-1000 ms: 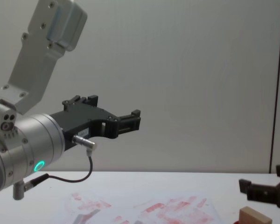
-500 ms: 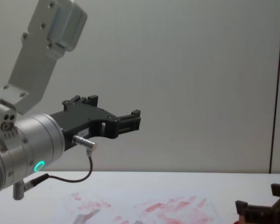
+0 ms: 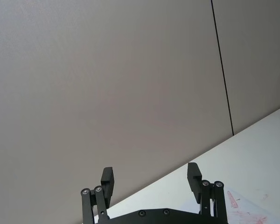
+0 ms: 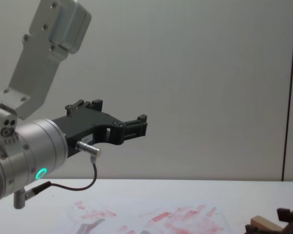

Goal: Use the one hand to pick up the stamp and affix it onto the A4 paper.

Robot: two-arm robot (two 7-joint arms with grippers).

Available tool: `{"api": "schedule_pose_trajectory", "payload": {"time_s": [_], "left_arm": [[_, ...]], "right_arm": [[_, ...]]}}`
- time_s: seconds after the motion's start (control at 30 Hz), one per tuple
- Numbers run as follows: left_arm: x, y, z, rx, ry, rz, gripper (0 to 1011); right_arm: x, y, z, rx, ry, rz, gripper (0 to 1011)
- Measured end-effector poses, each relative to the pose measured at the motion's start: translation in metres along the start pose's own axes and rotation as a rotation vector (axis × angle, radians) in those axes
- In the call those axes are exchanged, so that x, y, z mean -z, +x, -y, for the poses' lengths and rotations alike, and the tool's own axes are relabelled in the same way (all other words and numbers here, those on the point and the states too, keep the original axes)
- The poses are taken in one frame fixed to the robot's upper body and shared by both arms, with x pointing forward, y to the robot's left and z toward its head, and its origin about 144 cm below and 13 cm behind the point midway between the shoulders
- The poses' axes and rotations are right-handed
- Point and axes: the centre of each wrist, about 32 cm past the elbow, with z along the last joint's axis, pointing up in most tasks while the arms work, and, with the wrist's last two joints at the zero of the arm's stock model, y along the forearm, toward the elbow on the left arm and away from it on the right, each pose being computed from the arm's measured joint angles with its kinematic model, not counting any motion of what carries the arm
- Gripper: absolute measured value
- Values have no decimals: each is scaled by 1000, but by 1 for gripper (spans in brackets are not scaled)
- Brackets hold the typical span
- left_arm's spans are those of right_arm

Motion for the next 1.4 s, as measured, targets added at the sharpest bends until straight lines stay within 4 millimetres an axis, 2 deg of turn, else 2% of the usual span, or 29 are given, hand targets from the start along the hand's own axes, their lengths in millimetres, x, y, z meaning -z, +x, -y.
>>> {"api": "schedule_pose_trajectory", "payload": {"time_s": [0.03, 0.2, 0.23, 0.53, 0.6, 0.63, 0.77, 0.97, 1.4], "left_arm": [[0, 0, 0, 0, 0, 0, 1002], [0, 0, 0, 0, 0, 0, 1002], [0, 0, 0, 0, 0, 0, 1002], [0, 0, 0, 0, 0, 0, 1002], [0, 0, 0, 0, 0, 0, 1002], [0, 0, 0, 0, 0, 0, 1002], [0, 0, 0, 0, 0, 0, 1002], [0, 0, 0, 0, 0, 0, 1003], [0, 0, 0, 0, 0, 0, 1003]], "right_arm": [[0, 0, 0, -1, -2, -1, 879], [2, 0, -2, -4, -13, -6, 718], [2, 0, -3, -4, -15, -8, 718], [4, 1, -8, -1, -25, -18, 400], [4, 1, -9, 0, -25, -20, 358], [4, 1, -10, 1, -25, -22, 303], [4, 1, -11, 5, -20, -27, 217], [2, 1, -13, 9, -3, -29, 217], [-18, -8, -18, -19, 86, -9, 218]]}}
